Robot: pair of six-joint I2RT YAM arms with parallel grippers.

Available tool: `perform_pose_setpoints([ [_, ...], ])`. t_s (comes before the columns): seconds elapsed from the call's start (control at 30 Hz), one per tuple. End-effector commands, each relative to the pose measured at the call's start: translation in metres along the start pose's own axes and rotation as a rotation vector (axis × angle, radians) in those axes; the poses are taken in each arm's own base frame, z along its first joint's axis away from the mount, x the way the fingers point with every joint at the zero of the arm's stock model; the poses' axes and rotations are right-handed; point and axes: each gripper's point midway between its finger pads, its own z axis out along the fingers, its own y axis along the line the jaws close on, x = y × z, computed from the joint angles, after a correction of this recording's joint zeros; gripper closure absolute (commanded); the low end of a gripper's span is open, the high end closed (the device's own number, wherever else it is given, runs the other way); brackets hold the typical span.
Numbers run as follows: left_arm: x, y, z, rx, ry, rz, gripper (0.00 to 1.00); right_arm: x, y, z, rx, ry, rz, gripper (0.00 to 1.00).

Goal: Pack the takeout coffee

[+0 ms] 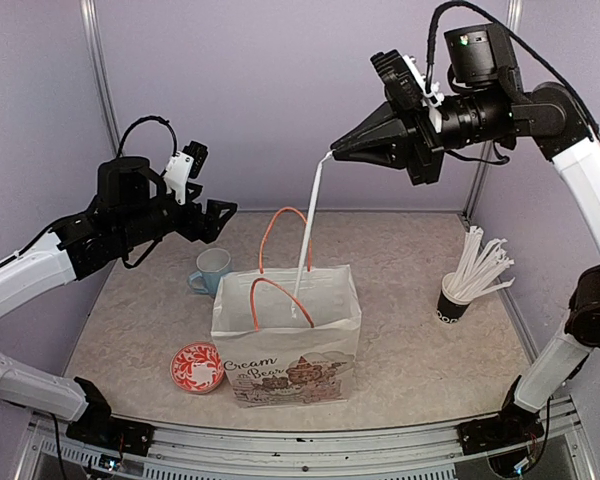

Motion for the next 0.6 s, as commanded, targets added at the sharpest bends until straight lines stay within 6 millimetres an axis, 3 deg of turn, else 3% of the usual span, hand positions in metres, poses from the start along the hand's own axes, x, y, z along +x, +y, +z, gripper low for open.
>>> perform_pose_setpoints([
  [0.0, -0.010, 0.000, 0.001, 0.011, -0.034, -0.009, 0.08, 0.008, 0.004, 0.018, -0.060, -0.007, 0.037, 1.00],
  [0.33, -0.003, 0.000, -0.004, 0.010, -0.034, -0.008, 0.08, 0.057, 0.010, 0.053, -0.094, 0.125, 0.087, 1.00],
  [0.5, -0.002, 0.000, -0.004, 0.009, -0.037, -0.006, 0.08, 0.086, 0.037, 0.086, -0.176, 0.216, 0.099, 1.00],
  [0.57, -0.001, 0.000, -0.004, 0.009, -0.035, -0.004, 0.08, 0.095, 0.054, 0.102, -0.217, 0.251, 0.083, 0.93],
])
